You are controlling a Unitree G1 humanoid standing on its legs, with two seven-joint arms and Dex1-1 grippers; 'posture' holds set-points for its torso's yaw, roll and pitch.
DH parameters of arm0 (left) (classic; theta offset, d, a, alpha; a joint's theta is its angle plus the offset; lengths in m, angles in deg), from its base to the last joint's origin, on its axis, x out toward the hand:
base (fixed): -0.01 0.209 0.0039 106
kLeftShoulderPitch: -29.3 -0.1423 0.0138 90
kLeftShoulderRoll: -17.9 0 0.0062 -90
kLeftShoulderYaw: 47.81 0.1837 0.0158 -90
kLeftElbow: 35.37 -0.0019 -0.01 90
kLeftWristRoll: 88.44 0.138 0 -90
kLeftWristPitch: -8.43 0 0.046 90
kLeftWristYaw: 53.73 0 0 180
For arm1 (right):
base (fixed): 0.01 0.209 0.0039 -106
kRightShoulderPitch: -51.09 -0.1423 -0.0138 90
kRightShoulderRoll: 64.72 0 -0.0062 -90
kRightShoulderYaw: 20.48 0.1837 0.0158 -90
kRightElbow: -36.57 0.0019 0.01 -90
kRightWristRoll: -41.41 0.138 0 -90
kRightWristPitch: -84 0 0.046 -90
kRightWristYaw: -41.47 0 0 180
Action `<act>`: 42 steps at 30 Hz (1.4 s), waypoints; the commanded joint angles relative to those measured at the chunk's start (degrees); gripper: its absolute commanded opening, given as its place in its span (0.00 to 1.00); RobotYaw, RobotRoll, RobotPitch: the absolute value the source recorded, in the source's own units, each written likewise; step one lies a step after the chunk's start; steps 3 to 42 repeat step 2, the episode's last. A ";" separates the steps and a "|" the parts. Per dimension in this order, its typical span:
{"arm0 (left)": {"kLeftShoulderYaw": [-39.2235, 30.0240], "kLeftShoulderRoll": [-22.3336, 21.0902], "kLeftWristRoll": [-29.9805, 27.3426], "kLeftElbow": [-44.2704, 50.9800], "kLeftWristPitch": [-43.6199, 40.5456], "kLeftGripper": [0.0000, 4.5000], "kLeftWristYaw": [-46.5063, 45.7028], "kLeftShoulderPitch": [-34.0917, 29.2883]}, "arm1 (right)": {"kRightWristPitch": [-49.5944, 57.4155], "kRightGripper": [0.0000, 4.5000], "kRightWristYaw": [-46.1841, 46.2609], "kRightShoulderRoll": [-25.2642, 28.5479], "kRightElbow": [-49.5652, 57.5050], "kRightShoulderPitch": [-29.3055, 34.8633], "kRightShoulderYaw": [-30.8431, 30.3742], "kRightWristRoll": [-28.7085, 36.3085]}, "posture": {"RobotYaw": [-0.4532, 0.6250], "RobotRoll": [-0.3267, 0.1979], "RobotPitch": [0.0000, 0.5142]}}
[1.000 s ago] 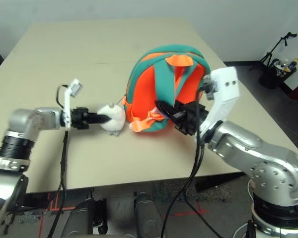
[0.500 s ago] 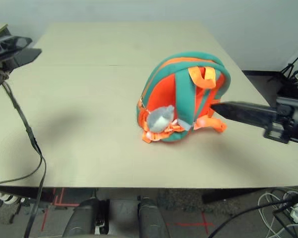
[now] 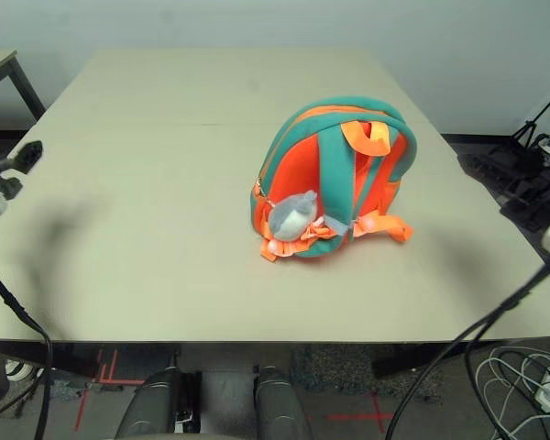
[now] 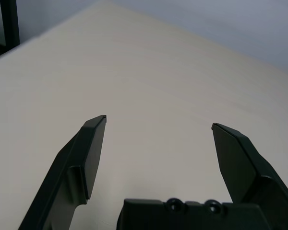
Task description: Put the pencil case into the backpack and zip it.
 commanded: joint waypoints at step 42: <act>4.01 -0.25 6.72 -6.11 8.94 1.00 0.76 0.20 | -8.62 1.00 -3.54 -4.00 -3.98 -2.15 -3.89 -9.51 | 0.33 0.62 0.12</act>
